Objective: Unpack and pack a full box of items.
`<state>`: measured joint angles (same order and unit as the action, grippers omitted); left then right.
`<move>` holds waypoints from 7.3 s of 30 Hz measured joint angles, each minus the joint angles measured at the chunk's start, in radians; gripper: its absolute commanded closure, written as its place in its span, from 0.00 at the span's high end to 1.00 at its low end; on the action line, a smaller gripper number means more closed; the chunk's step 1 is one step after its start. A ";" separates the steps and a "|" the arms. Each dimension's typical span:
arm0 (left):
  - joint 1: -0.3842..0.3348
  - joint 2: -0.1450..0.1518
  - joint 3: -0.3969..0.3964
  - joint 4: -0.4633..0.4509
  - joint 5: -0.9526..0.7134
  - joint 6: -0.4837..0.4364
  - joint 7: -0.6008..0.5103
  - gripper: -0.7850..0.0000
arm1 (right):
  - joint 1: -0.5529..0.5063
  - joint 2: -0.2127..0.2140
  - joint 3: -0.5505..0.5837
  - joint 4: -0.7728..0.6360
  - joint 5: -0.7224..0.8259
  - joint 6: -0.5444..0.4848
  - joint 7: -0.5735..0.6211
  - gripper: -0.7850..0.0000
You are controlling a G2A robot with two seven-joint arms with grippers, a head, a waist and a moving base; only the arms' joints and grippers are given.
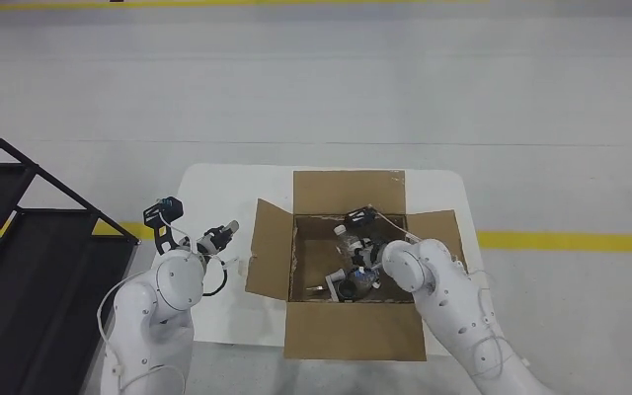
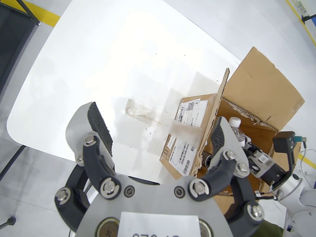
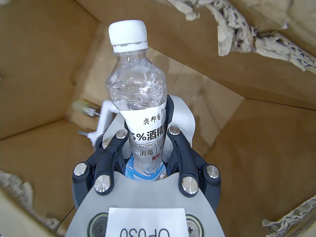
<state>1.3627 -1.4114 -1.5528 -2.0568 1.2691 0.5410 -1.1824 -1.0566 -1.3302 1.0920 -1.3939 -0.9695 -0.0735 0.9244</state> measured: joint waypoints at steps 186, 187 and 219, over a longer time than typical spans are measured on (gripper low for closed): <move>0.000 0.000 0.000 0.000 0.000 0.000 0.000 1.00 | -0.068 0.132 -0.202 -0.448 -0.255 0.349 0.257 0.00; 0.000 0.000 0.000 0.000 0.000 0.000 0.000 1.00 | -0.056 0.128 -0.214 -0.433 -0.271 0.350 0.290 0.00; 0.000 0.000 0.000 0.000 0.000 0.000 0.000 1.00 | 0.079 0.034 -0.339 -0.052 -0.154 0.267 0.250 0.44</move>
<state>1.3627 -1.4114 -1.5528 -2.0568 1.2691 0.5410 -1.1824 -0.9774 -1.2958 0.7534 -1.4459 -1.1236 0.1935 1.1740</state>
